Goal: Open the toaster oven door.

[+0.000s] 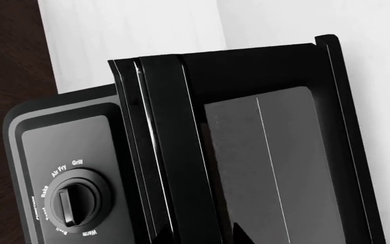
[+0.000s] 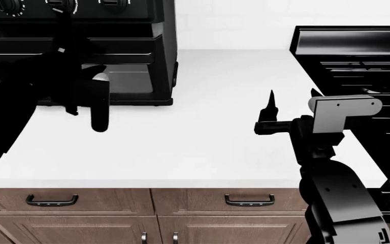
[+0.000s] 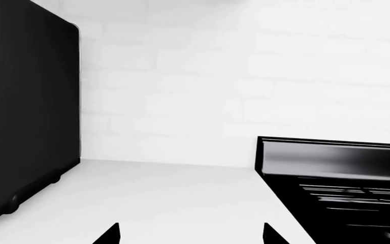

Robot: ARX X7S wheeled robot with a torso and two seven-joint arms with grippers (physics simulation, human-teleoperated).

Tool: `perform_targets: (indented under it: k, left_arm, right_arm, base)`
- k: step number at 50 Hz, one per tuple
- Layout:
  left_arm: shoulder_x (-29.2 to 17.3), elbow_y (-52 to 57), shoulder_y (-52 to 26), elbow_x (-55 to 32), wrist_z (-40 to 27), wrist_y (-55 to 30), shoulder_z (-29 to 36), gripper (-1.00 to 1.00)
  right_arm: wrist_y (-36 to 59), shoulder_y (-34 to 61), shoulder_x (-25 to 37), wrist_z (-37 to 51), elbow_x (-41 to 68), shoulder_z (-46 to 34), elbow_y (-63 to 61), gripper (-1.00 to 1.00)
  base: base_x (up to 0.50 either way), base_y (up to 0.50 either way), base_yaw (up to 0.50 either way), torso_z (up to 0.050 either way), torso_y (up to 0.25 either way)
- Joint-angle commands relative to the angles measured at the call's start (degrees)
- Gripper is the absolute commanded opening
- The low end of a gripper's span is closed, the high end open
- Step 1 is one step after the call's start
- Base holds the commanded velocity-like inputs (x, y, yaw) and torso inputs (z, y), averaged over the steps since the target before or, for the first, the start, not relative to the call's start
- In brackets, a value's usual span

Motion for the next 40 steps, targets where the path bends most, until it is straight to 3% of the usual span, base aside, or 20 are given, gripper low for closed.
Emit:
perform_targets:
  k: [1, 22, 40]
  left_arm:
    - [-5.48, 10.86, 4.93, -2.71, 5.43, -6.40, 0.37, -1.00]
    - [-11.97, 21.41, 10.67, -3.61, 7.50, -11.72, -0.80, -1.00]
    - [-14.39, 25.30, 14.27, -3.81, 7.13, -13.52, -0.65, -1.00]
  right_arm:
    - [-0.02, -0.26, 0.18, 0.14, 0.56, 0.12, -0.71, 1.00]
    - [0.99, -0.36, 0.75, 0.60, 1.74, 0.38, -2.83, 1.00]
    - [0.70, -0.74, 1.00, 0.92, 2.34, 0.47, -3.12, 1.00]
  base:
    - [0.00, 0.00, 0.00, 0.000, 0.000]
    - [0.00, 0.00, 0.00, 0.000, 0.000]
    - [0.00, 0.00, 0.00, 0.000, 0.000]
